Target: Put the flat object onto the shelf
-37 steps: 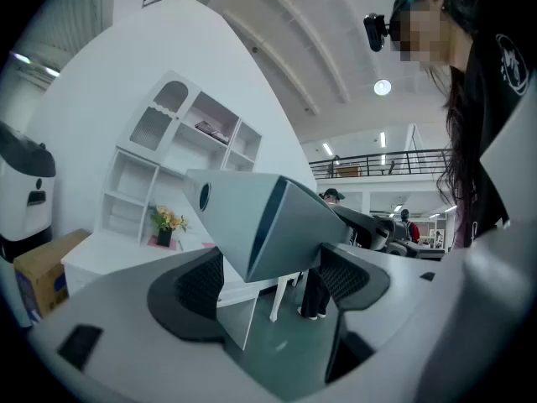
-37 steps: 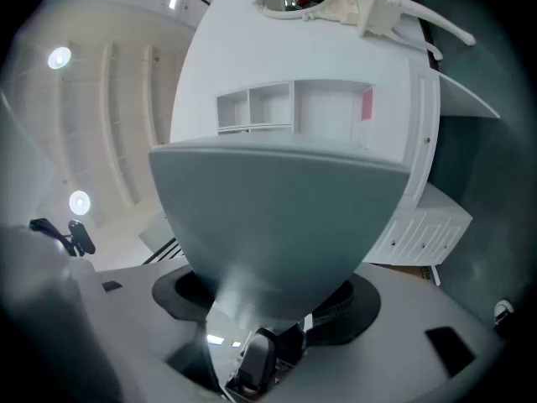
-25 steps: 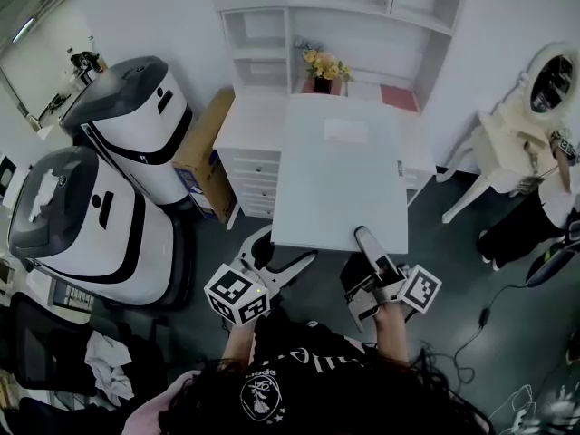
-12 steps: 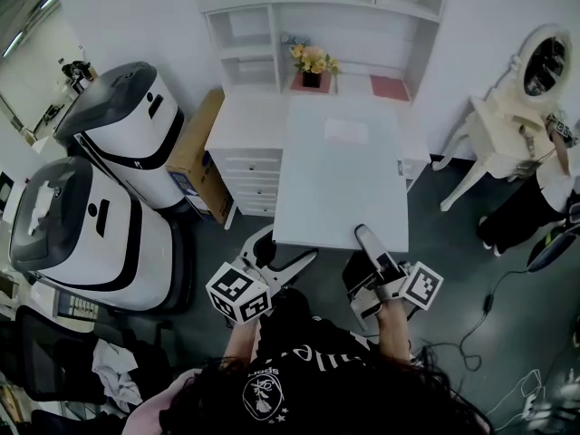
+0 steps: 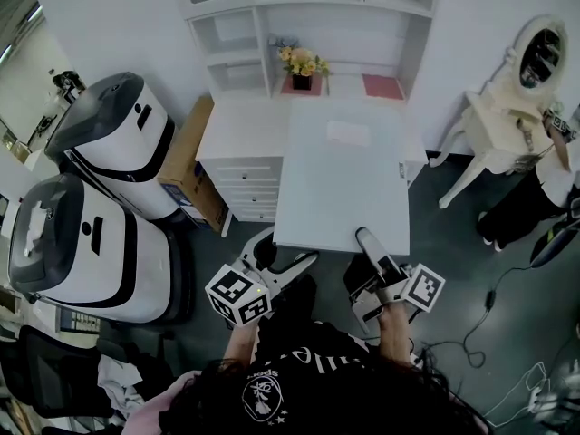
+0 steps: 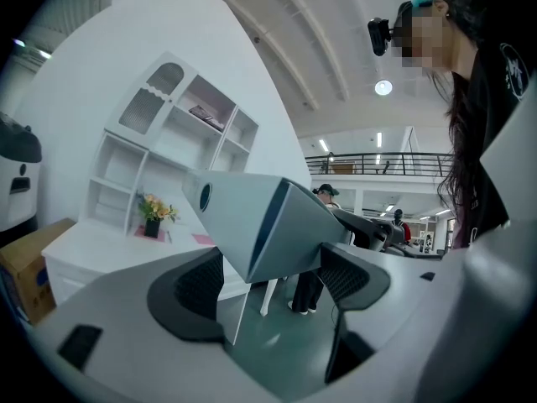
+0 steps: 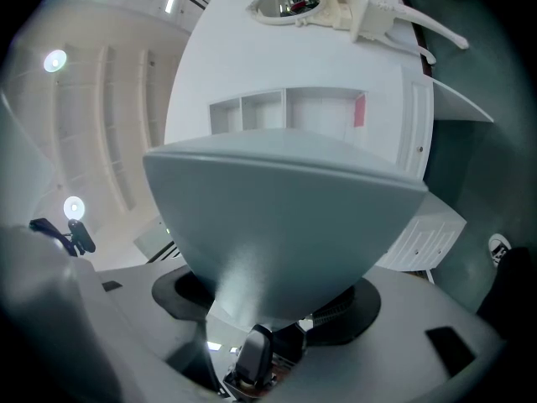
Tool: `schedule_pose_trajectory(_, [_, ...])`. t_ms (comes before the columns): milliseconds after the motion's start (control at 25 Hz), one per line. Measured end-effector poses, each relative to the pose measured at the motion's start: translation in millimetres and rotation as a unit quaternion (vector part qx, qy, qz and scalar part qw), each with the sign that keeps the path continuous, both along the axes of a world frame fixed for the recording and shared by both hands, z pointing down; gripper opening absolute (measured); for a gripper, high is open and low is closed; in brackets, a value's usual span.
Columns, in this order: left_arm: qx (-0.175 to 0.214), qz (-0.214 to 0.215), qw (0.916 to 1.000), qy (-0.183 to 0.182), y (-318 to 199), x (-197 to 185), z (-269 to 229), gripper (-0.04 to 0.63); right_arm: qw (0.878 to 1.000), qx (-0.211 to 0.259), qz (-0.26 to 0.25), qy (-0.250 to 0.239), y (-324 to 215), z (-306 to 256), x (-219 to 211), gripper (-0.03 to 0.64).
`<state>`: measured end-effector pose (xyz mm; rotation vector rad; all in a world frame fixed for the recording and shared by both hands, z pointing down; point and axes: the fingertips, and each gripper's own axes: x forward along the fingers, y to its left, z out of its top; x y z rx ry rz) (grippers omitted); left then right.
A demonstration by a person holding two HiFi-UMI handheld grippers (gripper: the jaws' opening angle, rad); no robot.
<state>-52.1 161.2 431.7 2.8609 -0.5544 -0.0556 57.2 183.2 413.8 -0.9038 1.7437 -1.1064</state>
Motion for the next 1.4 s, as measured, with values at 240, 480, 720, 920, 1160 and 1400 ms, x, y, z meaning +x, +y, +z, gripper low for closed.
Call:
schedule_pose_trajectory(240, [-0.011,0.009,0.9999,0.007,-55,12,8,0.373,1.0,-0.013,0.005,0.0,-54,8,12,0.313])
schedule_pose_trajectory(480, [-0.016,0.019,0.9996,0.016,-139,30,2,0.373,1.0,-0.019,0.012,0.006,-135,3,29,0.313])
schedule_pose_trajectory(720, [-0.011,0.036,0.9991,0.021,-217,44,-12,0.373,1.0,-0.015,0.022,0.009,-210,-11,42,0.313])
schedule_pose_trajectory(920, [-0.017,0.044,0.9987,0.023,-274,51,-12,0.373,0.999,-0.022,0.027,0.01,-266,-12,48,0.313])
schedule_pose_trajectory(1160, [-0.024,0.051,0.998,0.028,-334,54,-9,0.373,0.999,-0.035,0.032,0.011,-323,-8,50,0.313])
schedule_pose_trajectory(1400, [-0.025,0.066,0.9969,0.037,-376,53,-9,0.373,0.998,-0.039,0.043,0.016,-362,-9,46,0.313])
